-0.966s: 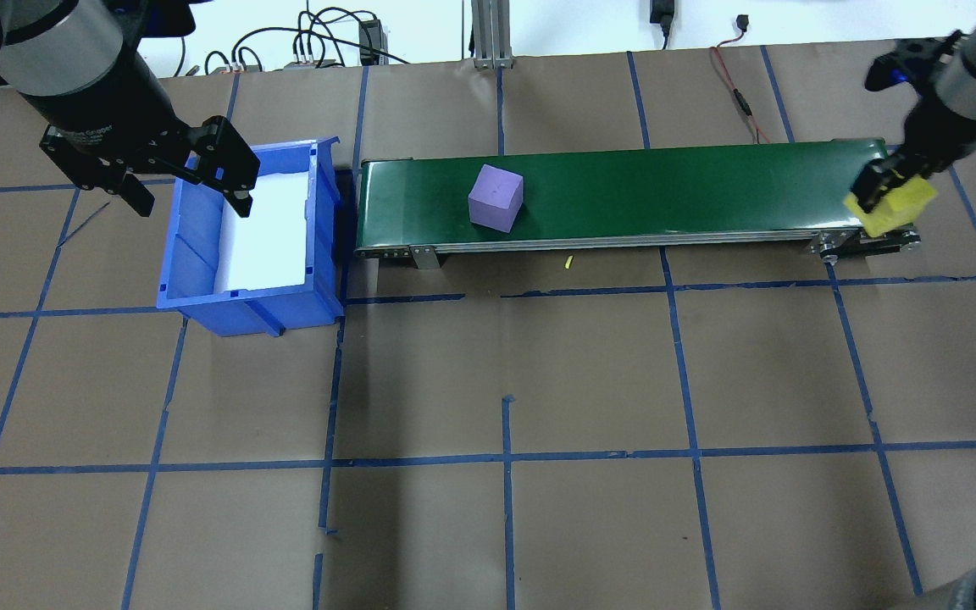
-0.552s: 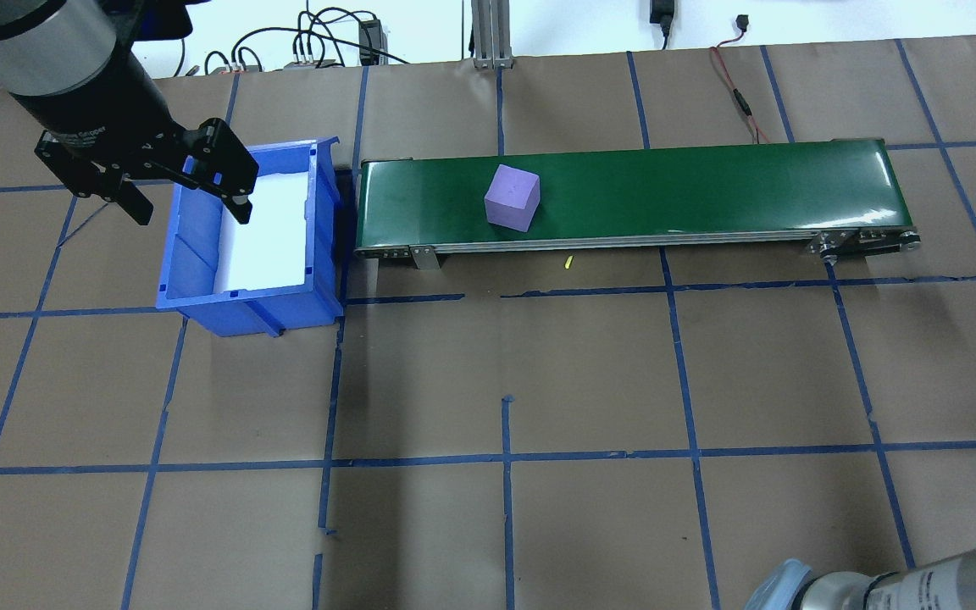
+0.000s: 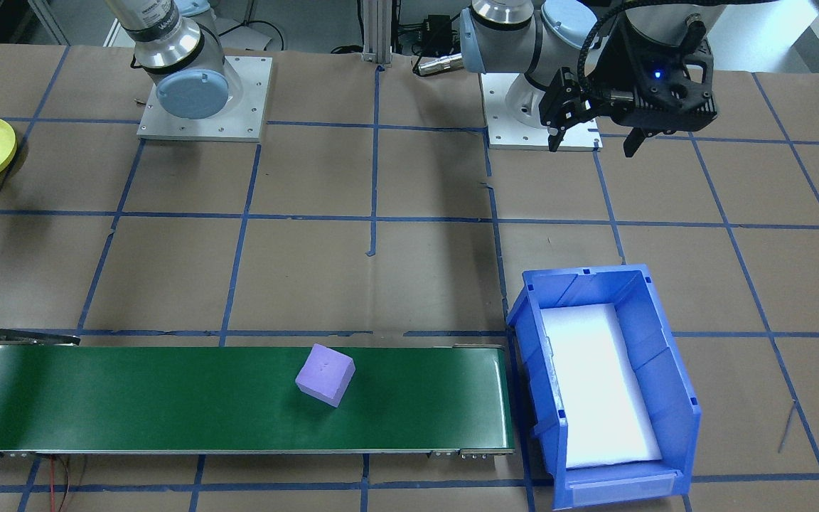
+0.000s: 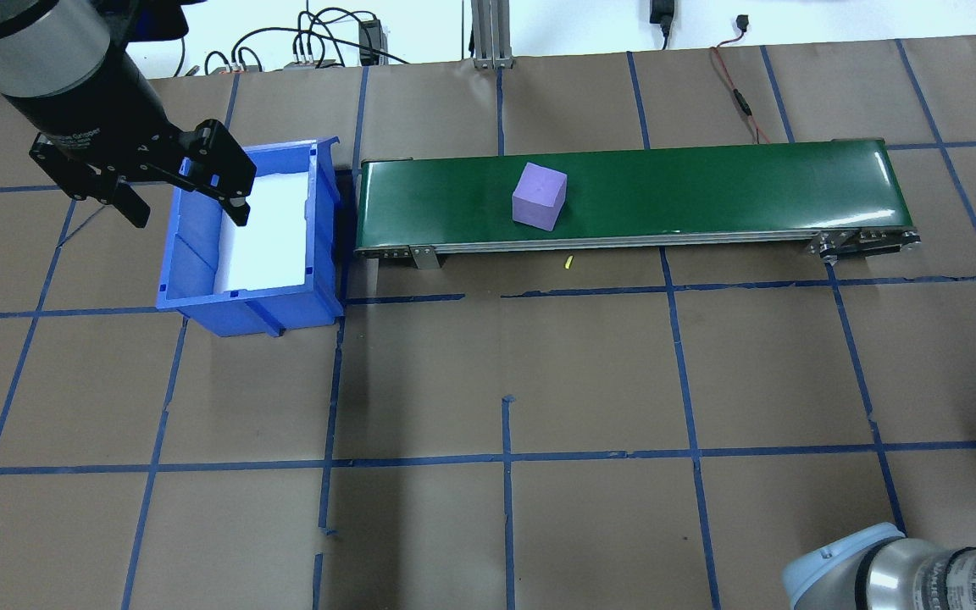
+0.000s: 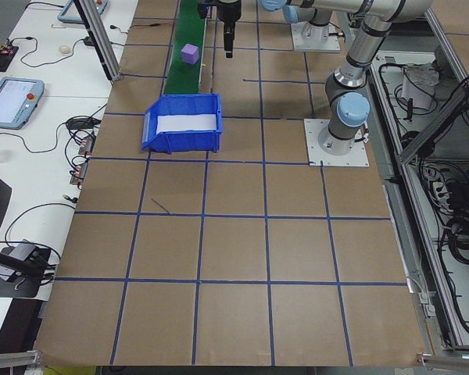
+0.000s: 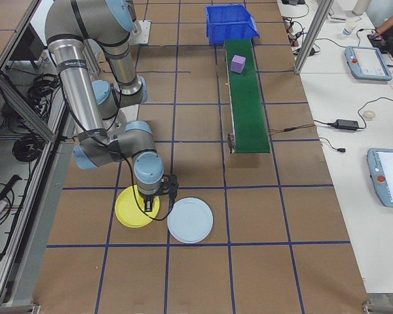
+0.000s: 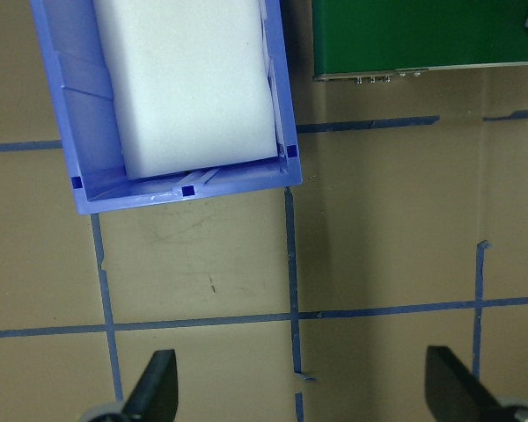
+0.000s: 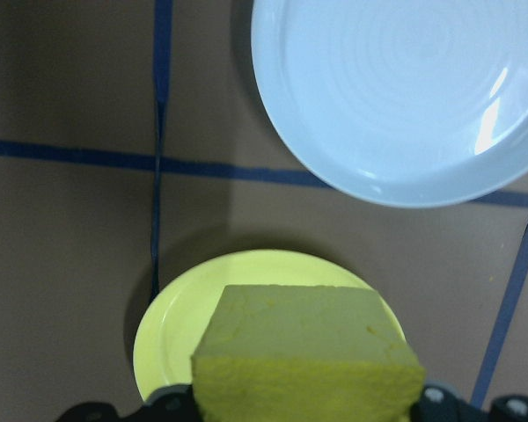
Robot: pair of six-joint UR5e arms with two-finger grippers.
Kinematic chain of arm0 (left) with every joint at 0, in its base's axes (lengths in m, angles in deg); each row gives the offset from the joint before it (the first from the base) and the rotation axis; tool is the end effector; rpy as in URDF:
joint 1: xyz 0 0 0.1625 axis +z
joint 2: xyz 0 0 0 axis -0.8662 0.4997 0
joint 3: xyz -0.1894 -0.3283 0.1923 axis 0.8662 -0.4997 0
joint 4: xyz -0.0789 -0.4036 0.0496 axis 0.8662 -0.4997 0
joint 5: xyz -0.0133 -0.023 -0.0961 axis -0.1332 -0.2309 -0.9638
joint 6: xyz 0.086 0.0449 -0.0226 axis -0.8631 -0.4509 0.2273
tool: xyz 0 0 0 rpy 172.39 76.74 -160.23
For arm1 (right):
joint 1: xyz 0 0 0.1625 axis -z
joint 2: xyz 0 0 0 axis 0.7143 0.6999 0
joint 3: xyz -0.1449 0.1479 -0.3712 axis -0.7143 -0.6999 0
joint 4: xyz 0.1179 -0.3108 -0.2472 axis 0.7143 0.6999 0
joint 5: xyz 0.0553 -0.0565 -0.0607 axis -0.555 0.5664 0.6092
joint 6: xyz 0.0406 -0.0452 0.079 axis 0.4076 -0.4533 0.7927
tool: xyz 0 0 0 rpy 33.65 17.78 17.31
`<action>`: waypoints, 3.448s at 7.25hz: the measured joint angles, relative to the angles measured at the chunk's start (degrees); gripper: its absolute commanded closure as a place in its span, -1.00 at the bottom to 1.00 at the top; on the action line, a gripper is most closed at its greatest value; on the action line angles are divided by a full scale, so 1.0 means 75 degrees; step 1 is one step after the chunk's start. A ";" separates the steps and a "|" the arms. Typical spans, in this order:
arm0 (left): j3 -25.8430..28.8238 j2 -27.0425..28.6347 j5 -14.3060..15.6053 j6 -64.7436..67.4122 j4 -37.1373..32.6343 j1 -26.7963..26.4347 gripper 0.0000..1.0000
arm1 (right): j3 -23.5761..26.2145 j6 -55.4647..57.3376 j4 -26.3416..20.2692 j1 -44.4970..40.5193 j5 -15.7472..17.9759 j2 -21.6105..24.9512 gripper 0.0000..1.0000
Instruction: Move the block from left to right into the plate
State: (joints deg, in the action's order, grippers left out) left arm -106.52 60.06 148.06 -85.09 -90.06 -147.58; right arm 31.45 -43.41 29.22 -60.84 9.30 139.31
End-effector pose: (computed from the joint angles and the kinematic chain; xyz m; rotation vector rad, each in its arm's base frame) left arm -0.1142 -0.4686 0.5258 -0.0724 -3.1299 -0.0565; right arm -0.4544 -0.2481 0.2572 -0.0281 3.0765 0.2399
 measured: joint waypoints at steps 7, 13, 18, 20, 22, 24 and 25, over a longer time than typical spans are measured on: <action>-0.0026 -0.0018 -0.0011 0.0000 -0.0001 0.0002 -1.00 | 0.0251 -0.0936 0.1160 -0.0146 -0.0698 0.0108 -1.00; -0.0030 -0.0017 -0.0010 -0.0001 0.0000 0.0002 -1.00 | -0.0694 0.4559 0.0936 -0.5925 -0.1721 0.0325 -1.00; -0.0030 -0.0017 -0.0010 -0.0003 0.0000 0.0002 -1.00 | -0.1093 0.9695 0.0984 -0.8409 -0.3373 -0.0327 -0.93; -0.0033 -0.0017 -0.0010 -0.0002 0.0000 0.0002 -1.00 | -0.1154 1.0234 0.1004 -0.8449 -0.3762 -0.0628 -0.92; -0.0039 -0.0020 -0.0010 -0.0010 0.0000 0.0002 -1.00 | -0.1281 1.0466 0.1046 -0.8454 -0.3847 -0.0893 -0.91; -0.0041 -0.0020 -0.0010 -0.0011 0.0000 0.0002 -1.00 | -0.1788 1.0548 0.1094 -0.8455 -0.3855 -0.1253 -0.89; -0.0041 -0.0021 -0.0010 -0.0012 0.0000 0.0002 -1.00 | -0.1985 1.0553 0.1110 -0.8455 -0.3856 -0.1452 -0.89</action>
State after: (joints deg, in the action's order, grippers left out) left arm -106.83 59.90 147.98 -85.18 -90.07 -147.56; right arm 16.56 35.74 37.54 -124.25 -19.62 128.42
